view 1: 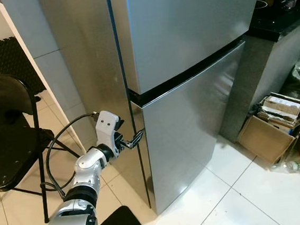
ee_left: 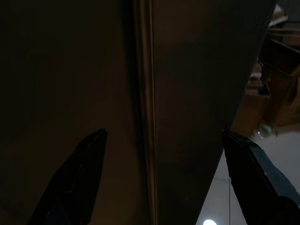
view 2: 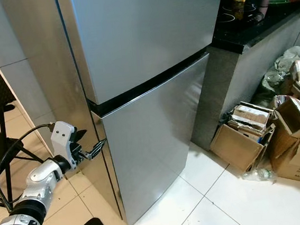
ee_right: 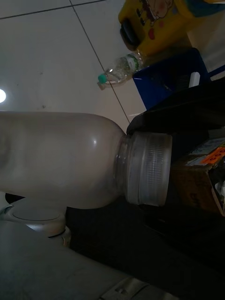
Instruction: Restocking fridge
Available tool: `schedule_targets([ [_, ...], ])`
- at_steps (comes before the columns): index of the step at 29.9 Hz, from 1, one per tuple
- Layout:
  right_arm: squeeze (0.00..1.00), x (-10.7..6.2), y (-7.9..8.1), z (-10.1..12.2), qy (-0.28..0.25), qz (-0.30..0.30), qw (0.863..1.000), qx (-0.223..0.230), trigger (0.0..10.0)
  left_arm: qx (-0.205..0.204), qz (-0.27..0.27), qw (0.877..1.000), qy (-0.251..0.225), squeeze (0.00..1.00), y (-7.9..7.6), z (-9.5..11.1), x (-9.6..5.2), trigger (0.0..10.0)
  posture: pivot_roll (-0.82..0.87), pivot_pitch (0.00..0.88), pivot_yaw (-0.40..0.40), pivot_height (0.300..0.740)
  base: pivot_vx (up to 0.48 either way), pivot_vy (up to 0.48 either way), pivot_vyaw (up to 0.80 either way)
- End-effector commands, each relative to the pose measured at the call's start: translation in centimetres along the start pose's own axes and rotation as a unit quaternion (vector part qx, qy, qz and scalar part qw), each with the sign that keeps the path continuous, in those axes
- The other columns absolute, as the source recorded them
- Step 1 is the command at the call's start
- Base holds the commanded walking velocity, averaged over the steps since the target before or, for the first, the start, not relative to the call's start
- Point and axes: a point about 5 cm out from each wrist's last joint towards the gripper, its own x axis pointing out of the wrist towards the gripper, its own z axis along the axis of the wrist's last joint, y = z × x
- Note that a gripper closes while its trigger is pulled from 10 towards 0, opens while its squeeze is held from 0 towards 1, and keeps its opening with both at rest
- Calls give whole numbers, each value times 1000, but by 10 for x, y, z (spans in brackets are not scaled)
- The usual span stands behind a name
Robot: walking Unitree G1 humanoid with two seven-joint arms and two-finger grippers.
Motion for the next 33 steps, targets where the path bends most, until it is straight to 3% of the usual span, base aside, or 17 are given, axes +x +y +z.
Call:
schedule_targets([
  [1, 0, 0, -1, 1, -6, -3, 1000, 7, 10000, -1, -12, 999, -32, 0, -8, 12, 13, 10000, -28, 0, -26, 740, 0, 0, 0],
  [7, 0, 0, -1, 0, -6, -3, 1000, 7, 10000, -30, -66, 995, -69, 0, -20, 17, 17, 10000, -31, 0, -23, 740, 0, 0, 0],
  [14, 0, 0, 0, -1, -5, -4, 1000, 8, 10000, -30, -147, 987, -54, 0, -38, 10, 18, 10000, -31, 0, -20, 740, 0, 0, 0],
  [20, 0, 0, 1, -1, -5, -4, 1000, 9, 10000, -29, -151, 987, -54, 0, -40, 9, 19, 10000, -32, 0, -19, 740, 0, 0, 0],
  [27, 0, 0, 1, -2, -5, -4, 1000, 9, 10000, -10, -111, 993, -37, 0, -35, 8, 21, 10000, -33, 0, -16, 740, 0, 0, 0],
  [33, 0, 0, 2, -4, -3, -4, 1000, 11, 10000, -25, -114, 992, -40, 0, -42, 6, 24, 10000, -35, 0, -13, 740, 0, 0, 0],
])
